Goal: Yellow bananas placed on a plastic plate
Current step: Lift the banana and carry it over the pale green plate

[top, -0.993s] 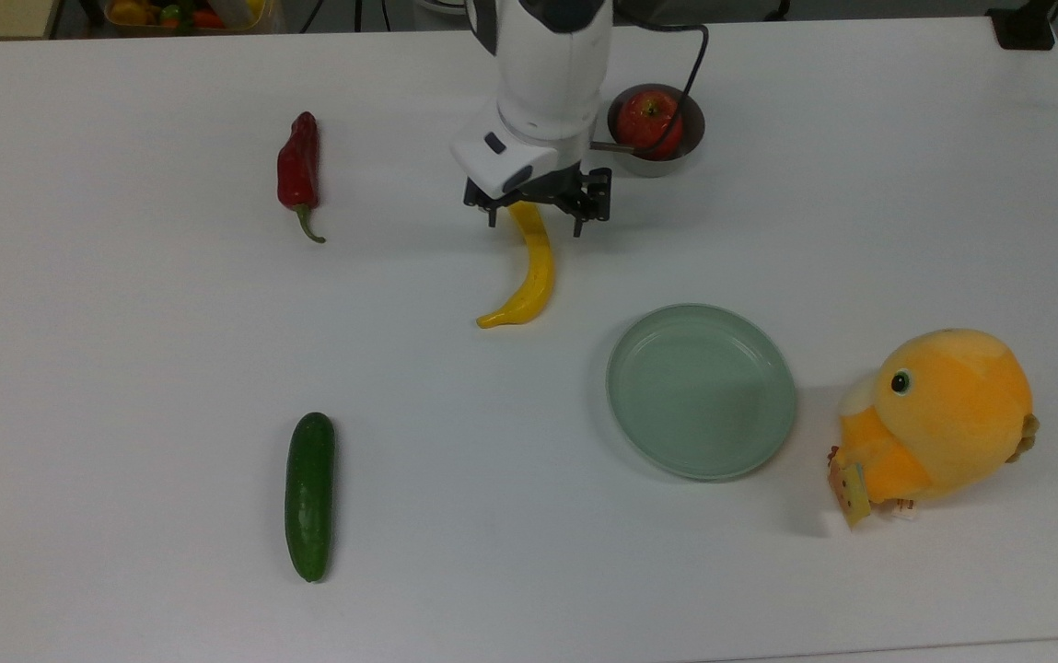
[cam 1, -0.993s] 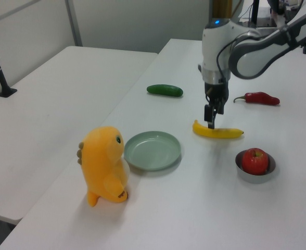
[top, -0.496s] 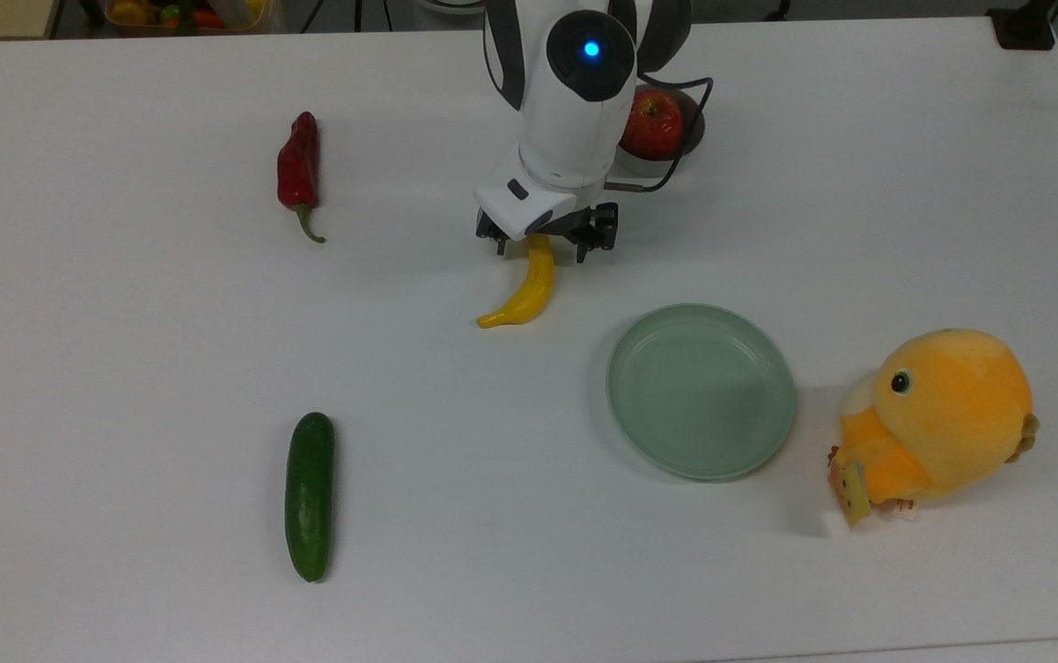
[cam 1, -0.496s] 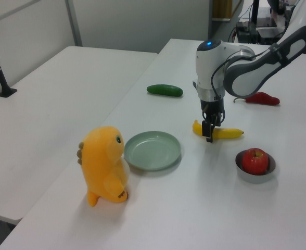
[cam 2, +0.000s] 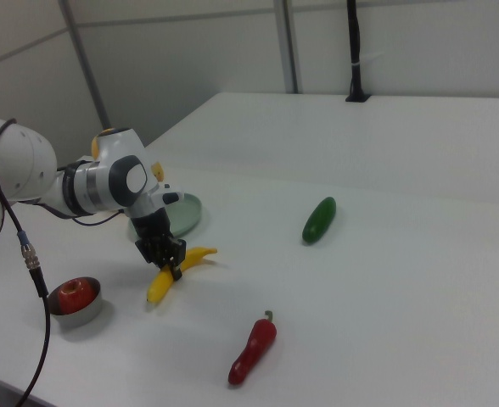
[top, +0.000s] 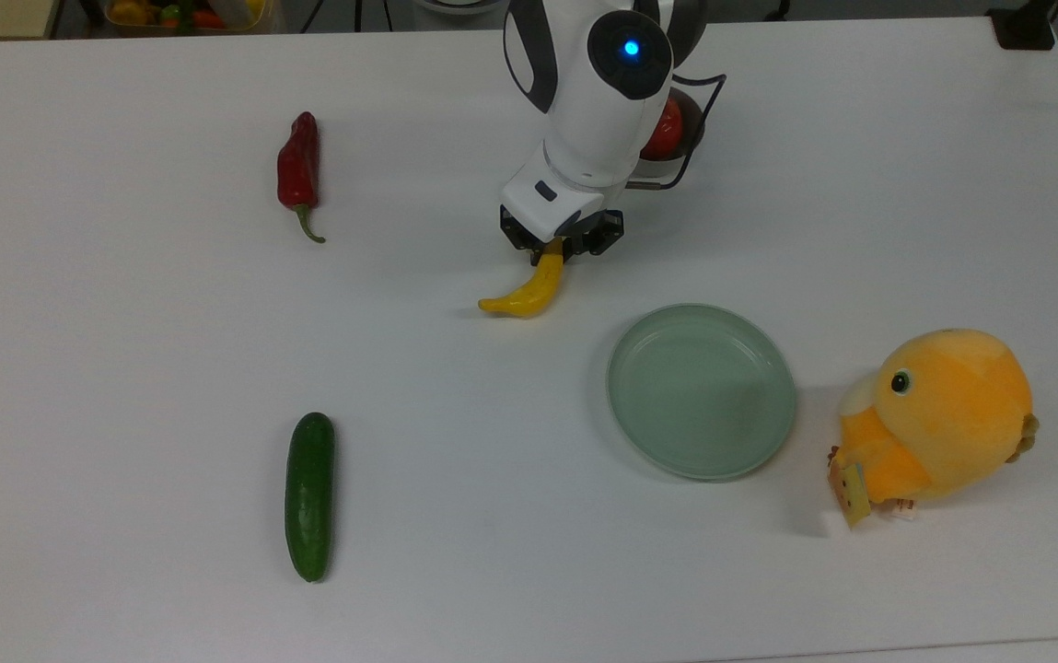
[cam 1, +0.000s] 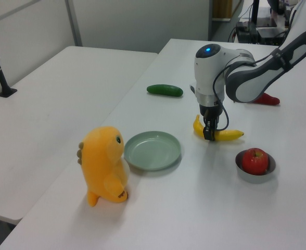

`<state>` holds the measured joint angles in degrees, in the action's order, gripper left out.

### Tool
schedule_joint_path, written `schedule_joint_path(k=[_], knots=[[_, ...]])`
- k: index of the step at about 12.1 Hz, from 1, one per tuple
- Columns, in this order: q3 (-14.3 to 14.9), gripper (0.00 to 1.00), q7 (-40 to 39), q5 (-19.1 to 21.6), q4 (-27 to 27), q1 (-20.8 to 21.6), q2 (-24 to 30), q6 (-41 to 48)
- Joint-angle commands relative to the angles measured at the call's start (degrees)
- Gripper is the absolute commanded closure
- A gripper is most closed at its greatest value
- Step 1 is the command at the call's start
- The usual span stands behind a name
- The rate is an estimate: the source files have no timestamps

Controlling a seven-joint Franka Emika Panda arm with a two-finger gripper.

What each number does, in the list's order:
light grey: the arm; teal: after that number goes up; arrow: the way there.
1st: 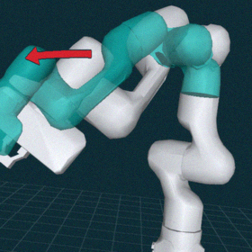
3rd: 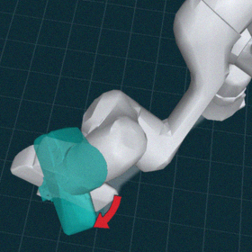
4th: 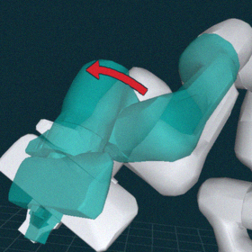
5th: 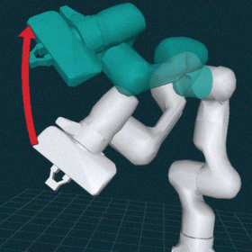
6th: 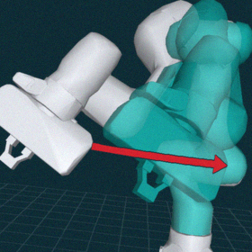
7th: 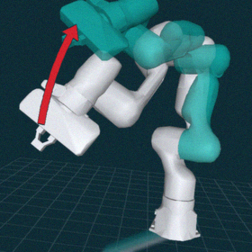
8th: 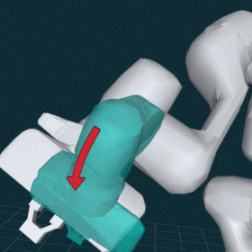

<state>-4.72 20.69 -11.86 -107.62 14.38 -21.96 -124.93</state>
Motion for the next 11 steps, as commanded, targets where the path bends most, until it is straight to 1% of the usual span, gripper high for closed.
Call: schedule_joint_path(k=[1, 4, 7, 8, 10, 11], knots=[[-0.11, 1.0, 1.1, -1.06, 1.53, -0.23, 0.25, 0.04], [-0.11, 1.0, 3.73, -0.97, 5.03, -0.67, -0.1, -0.32], [-0.11, 1.0, 7.68, -0.7, 10.22, -0.14, -0.8, -0.4], [-0.28, 1.0, 8.39, -0.79, 10.84, 0.21, -0.89, -0.75], [-0.37, 0.99, 10.49, -1.05, 12.43, 2.92, -2.29, -5.04], [0.41, 0.98, 12.68, -1.06, 14.43, 5.37, -3.95, -7.5]])
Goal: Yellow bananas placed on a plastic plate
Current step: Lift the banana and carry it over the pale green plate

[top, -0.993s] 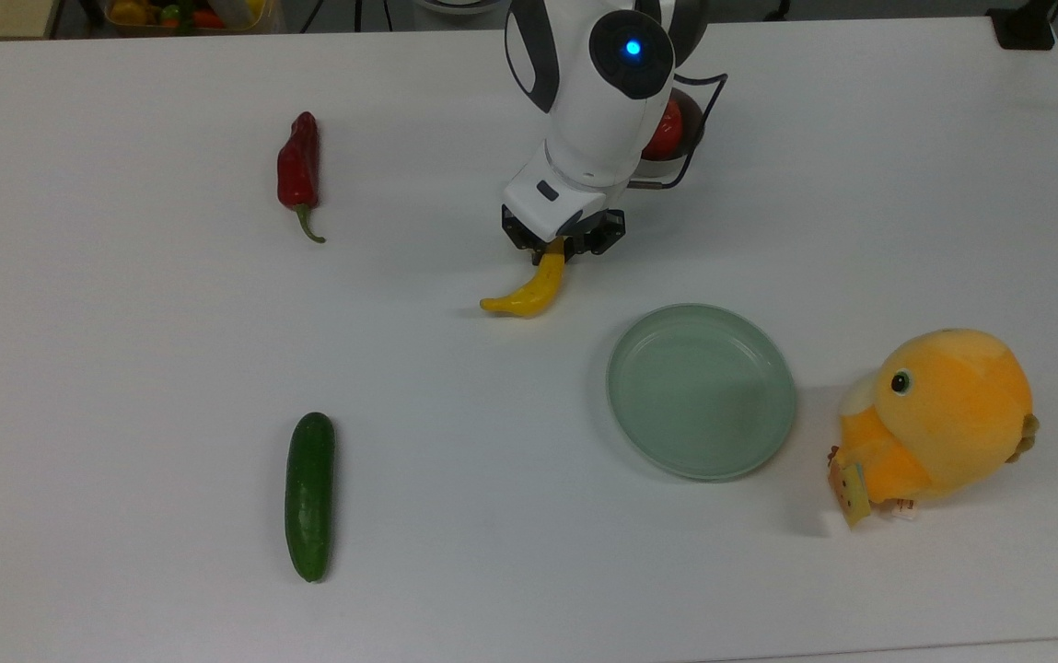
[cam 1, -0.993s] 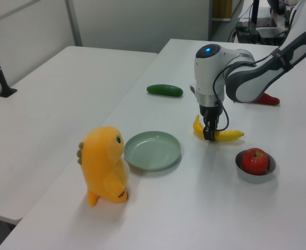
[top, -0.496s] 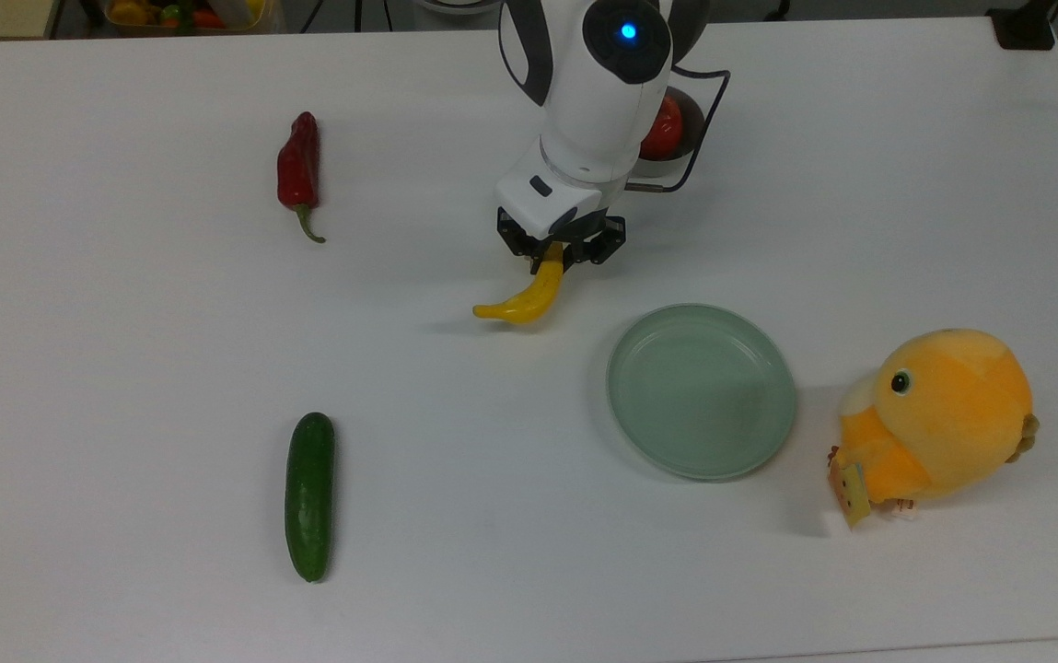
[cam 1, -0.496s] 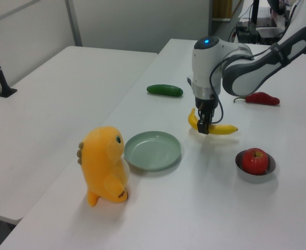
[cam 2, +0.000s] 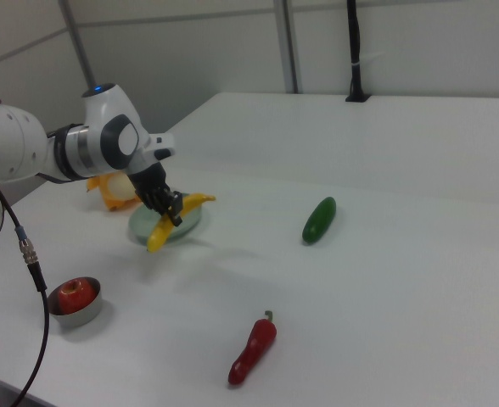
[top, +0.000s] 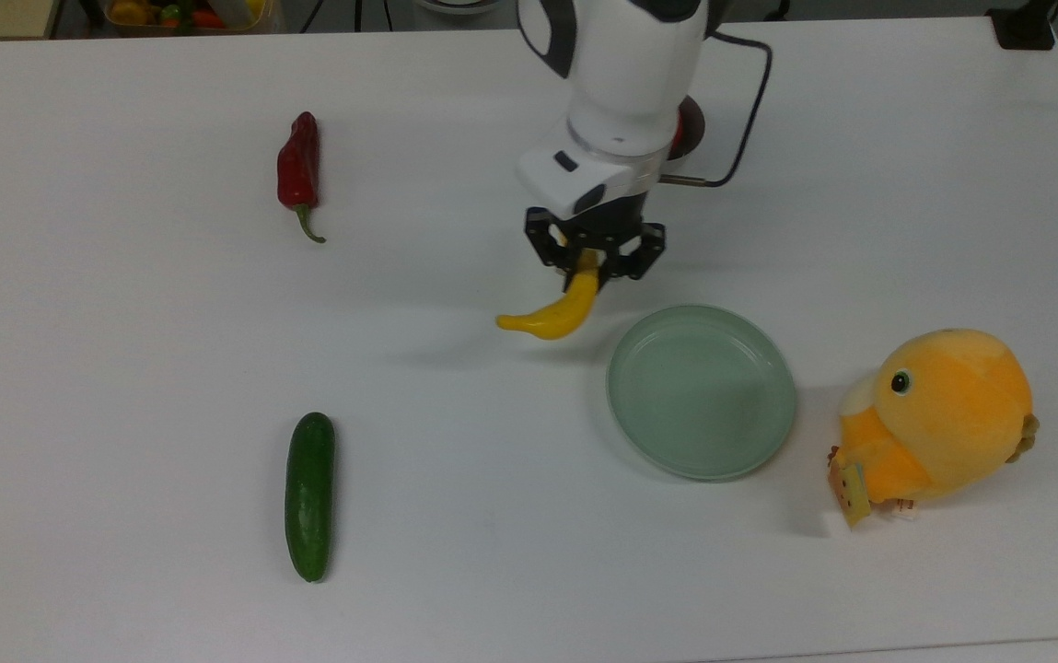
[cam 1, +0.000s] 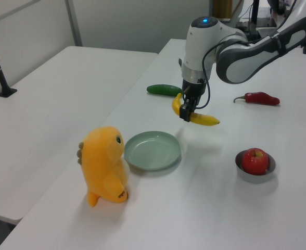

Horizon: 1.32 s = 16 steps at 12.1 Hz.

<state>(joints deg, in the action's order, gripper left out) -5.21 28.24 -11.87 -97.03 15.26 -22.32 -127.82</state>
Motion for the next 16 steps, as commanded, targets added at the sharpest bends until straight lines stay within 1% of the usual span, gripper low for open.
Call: schedule_joint_path(k=[1, 2, 4, 6, 7, 8, 9, 10, 11, 16], knots=[[1.08, 0.98, 7.51, -1.14, 5.43, 5.56, -5.43, -6.11], [1.26, 0.98, 10.93, -1.05, 6.14, 6.53, -6.5, -8.12], [2.92, 0.98, 16.91, -0.79, 7.37, 8.9, -8.52, -13.66], [3.46, 0.98, 21.75, -0.44, 10.53, 9.09, -11.06, -14.3], [3.46, 0.98, 23.95, -0.43, 11.07, 9.0, -11.51, -14.38], [3.46, 0.97, 25.01, -0.43, 11.16, 9.0, -12.13, -15.43], [3.46, 0.92, 25.37, -0.52, 11.07, 9.0, -12.48, -17.01], [3.46, 0.56, 25.38, -0.43, 11.07, 8.91, -12.57, -17.2], [3.46, 0.01, 25.2, -0.52, 11.07, 9.08, -12.57, -17.2], [3.37, 0.0, 24.94, -1.22, 10.98, 8.91, -12.22, -16.58]])
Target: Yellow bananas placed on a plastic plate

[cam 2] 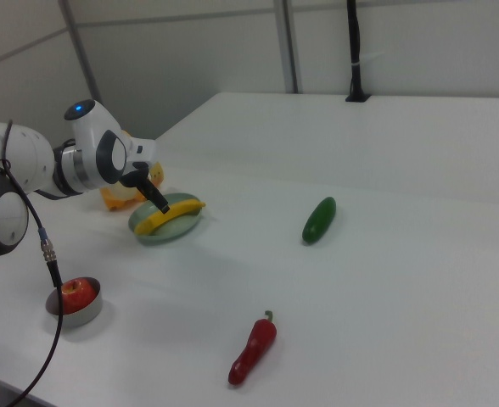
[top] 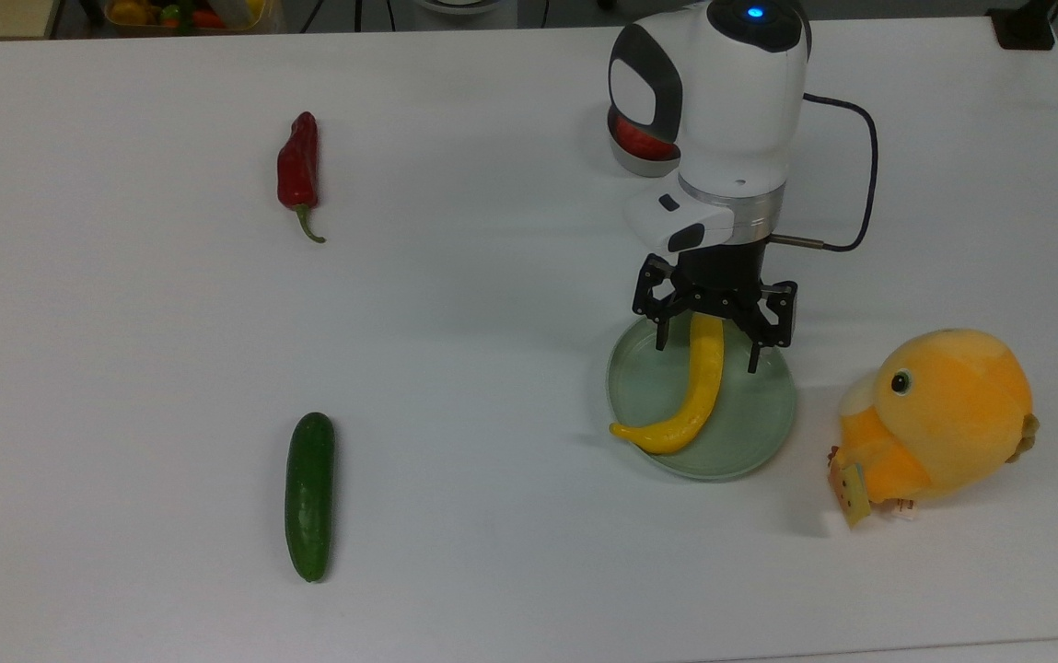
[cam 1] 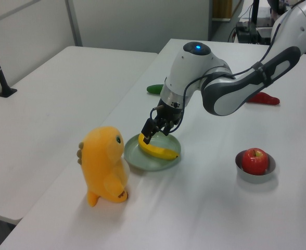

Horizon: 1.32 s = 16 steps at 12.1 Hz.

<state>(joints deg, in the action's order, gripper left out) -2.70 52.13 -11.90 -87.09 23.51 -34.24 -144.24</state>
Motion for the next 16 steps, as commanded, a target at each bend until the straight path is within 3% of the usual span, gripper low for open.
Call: schedule_joint_path(k=[1, 4, 5, 7, 12, 16], knots=[[0.86, 0.0, 0.7, -1.54, 0.78, 0.49, 0.57, 0.18], [0.68, 0.0, -9.8, -2.43, -2.19, -0.39, 6.35, 10.95], [0.68, 0.0, -16.2, -1.55, -4.64, -0.66, 9.34, 15.26], [0.68, 0.0, -21.35, 0.99, -8.61, -2.23, 13.92, 20.29], [1.38, 0.0, -41.72, 2.66, -22.5, -3.29, 27.1, 32.24], [10.93, 0.0, -42.99, 14.86, -21.9, -3.38, 34.22, 33.85]])
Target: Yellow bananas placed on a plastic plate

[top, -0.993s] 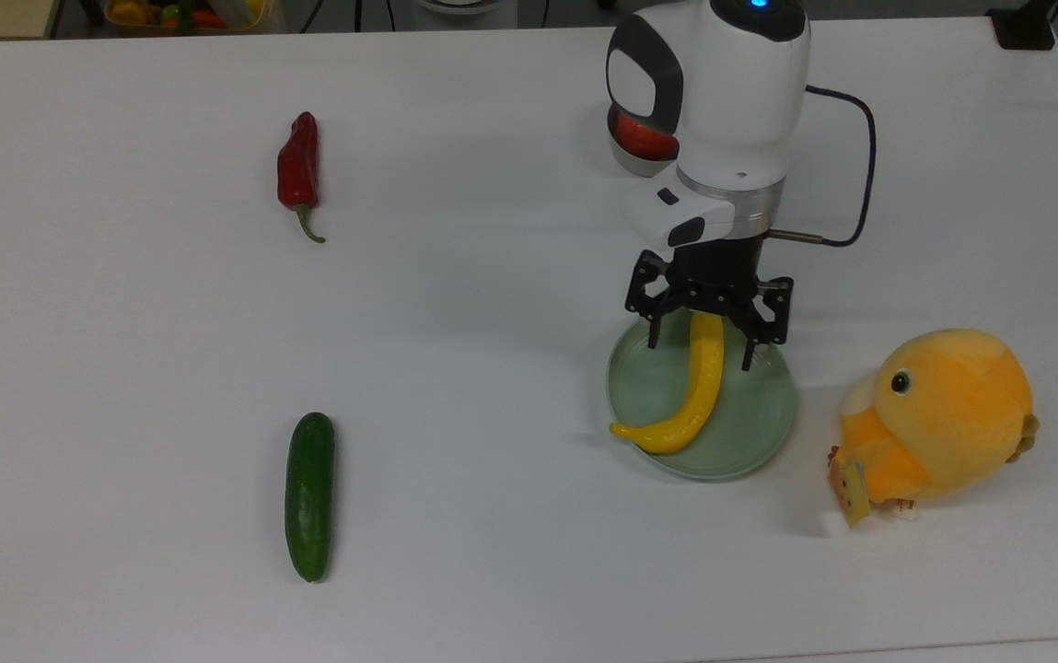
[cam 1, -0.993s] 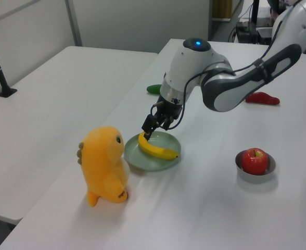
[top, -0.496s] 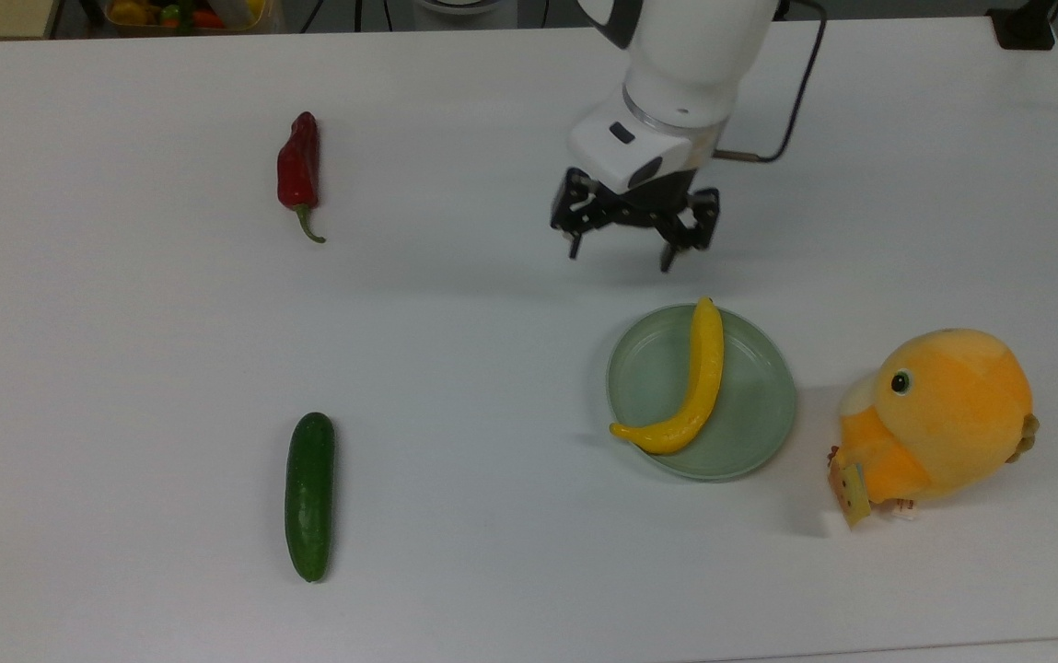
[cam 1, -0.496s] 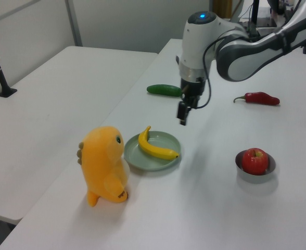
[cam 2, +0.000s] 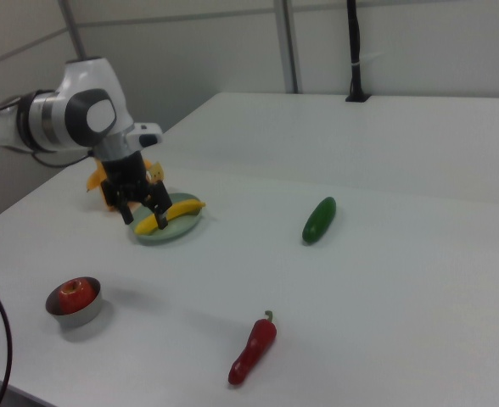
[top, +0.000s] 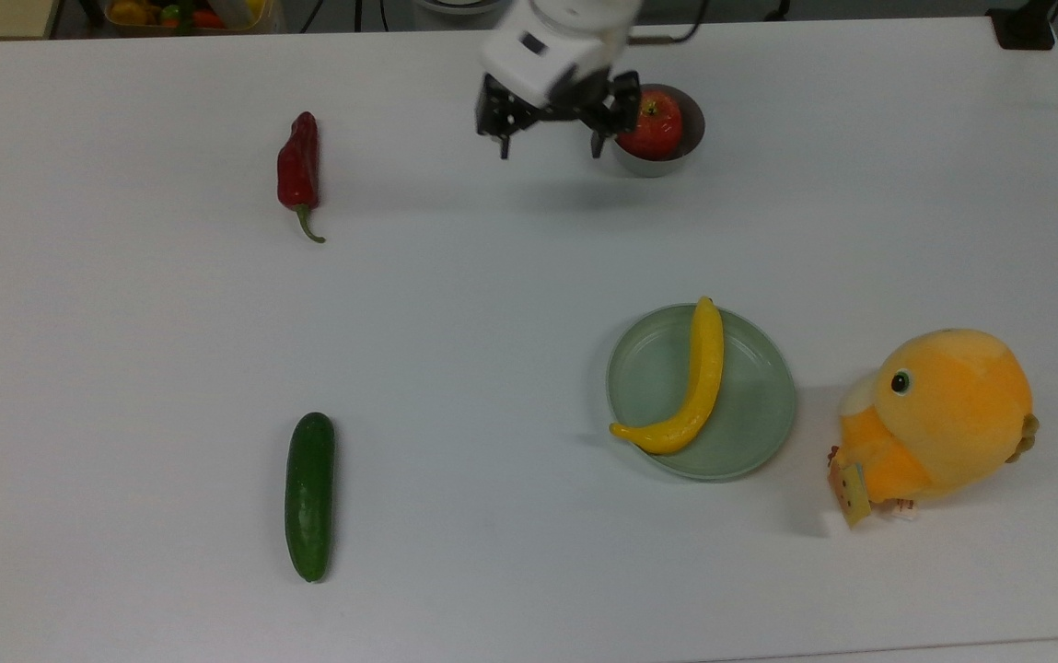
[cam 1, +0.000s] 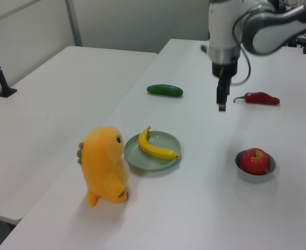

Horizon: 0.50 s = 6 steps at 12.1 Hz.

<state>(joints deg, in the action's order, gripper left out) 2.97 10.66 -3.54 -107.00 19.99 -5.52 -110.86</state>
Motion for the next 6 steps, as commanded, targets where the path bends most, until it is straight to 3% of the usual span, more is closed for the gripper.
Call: schedule_joint_path(k=[1, 6], knots=[[7.03, 0.0, -1.52, 7.92, -1.73, 0.13, 6.74, 0.38], [6.0, 0.0, 0.06, 8.03, -0.58, -5.66, 6.05, -0.24]])
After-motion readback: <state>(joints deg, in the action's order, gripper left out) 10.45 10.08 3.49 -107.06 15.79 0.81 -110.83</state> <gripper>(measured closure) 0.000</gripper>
